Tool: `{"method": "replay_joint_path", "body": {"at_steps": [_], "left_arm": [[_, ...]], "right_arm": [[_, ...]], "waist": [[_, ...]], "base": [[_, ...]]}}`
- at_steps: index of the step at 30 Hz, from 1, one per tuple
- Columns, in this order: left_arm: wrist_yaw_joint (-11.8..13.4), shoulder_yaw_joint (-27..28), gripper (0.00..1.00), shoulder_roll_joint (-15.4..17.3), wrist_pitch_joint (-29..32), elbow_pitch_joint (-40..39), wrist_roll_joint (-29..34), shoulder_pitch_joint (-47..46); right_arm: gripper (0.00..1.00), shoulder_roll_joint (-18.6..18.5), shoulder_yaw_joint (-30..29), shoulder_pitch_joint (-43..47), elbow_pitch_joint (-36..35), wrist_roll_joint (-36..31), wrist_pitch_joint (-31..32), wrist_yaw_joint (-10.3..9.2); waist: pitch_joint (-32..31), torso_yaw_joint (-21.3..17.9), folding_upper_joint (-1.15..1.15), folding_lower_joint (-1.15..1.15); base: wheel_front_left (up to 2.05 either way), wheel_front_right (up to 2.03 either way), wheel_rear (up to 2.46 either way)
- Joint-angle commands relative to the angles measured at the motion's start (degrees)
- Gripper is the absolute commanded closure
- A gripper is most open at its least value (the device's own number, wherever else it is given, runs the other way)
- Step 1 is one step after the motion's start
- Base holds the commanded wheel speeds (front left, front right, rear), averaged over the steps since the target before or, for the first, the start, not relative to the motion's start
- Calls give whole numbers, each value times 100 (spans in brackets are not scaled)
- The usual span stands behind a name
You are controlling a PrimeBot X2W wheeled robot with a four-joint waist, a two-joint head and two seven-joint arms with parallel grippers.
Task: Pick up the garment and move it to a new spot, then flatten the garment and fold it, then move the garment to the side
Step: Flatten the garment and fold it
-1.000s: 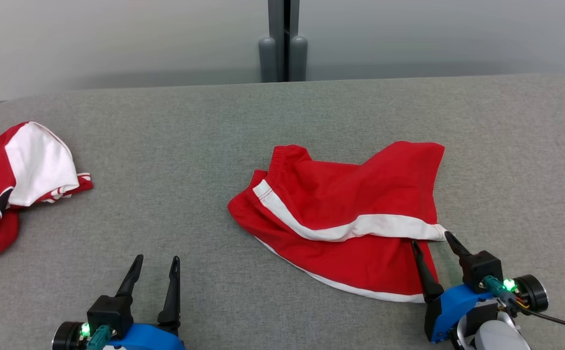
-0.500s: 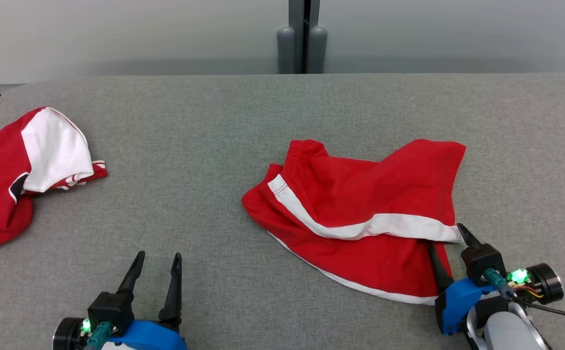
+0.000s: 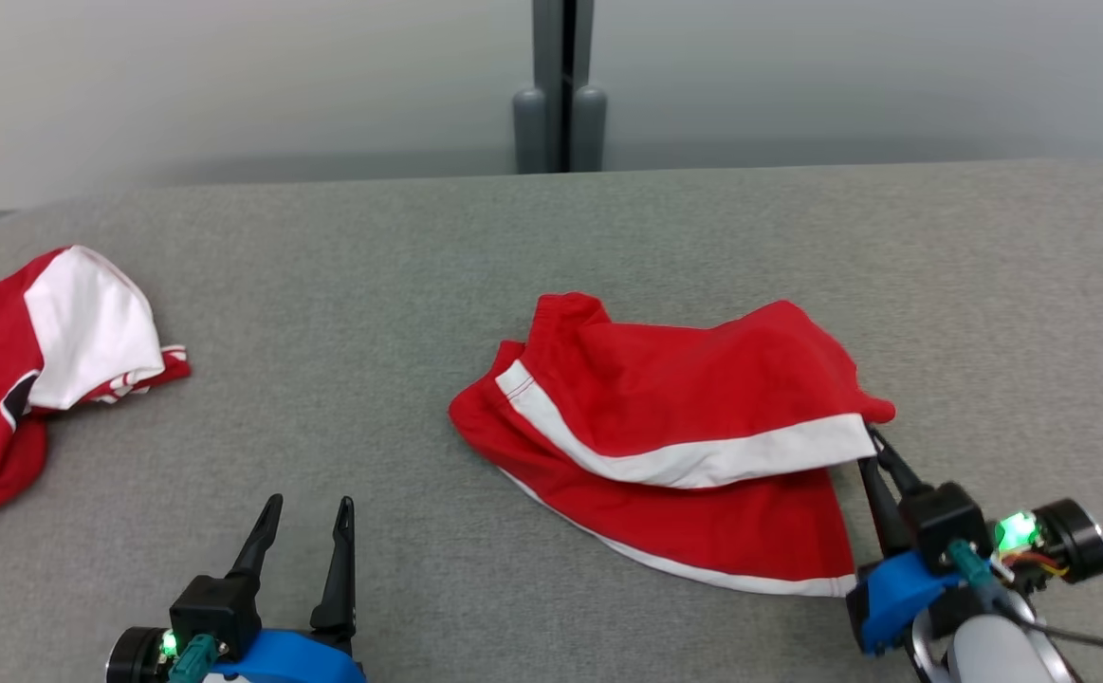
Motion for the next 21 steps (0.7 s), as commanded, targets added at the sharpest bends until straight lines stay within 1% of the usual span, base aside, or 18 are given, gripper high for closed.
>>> {"method": "replay_joint_path", "body": {"at_steps": [1,5,8,9,10,11,14,18,21], "left_arm": [[-11,17,0,-22,-17,-30,28,21],[-11,33,0,-102,-16,-61,54,81],[-11,18,0,-119,-17,-86,64,58],[-11,9,0,-126,-16,-102,68,37],[-11,-24,0,-133,-17,-114,68,-6],[-11,-64,0,-139,-16,-139,58,-67],[-11,-261,0,-91,-16,-228,-3,-279],[-11,-765,0,23,-17,-279,-246,-710],[-10,-1150,0,232,-16,-55,-484,-1103]], "right_arm": [[100,-24,52,208,-123,26,-5,0],[100,-21,307,715,-379,16,-5,0],[100,-21,519,971,-205,154,-4,-1],[56,-20,630,1019,-87,248,-5,0],[0,-22,684,1023,2,465,-5,-1],[0,-26,766,1007,62,683,-6,-1],[0,-23,938,900,108,999,-5,-1],[0,-24,1137,772,41,1130,-5,0],[0,-22,1304,719,-59,1228,-5,0]], "waist": [[-158,-169,1,0],[-293,-381,1,0],[-311,-513,1,0],[-306,-549,1,0],[-291,-572,1,0],[-273,-595,1,0],[-196,-660,1,0],[-66,-787,1,0],[23,-928,1,0]], "base": [[0,0,0],[0,0,0],[0,0,0],[0,0,0],[0,0,0],[0,0,0],[0,0,0],[0,0,0],[0,0,0]]}}
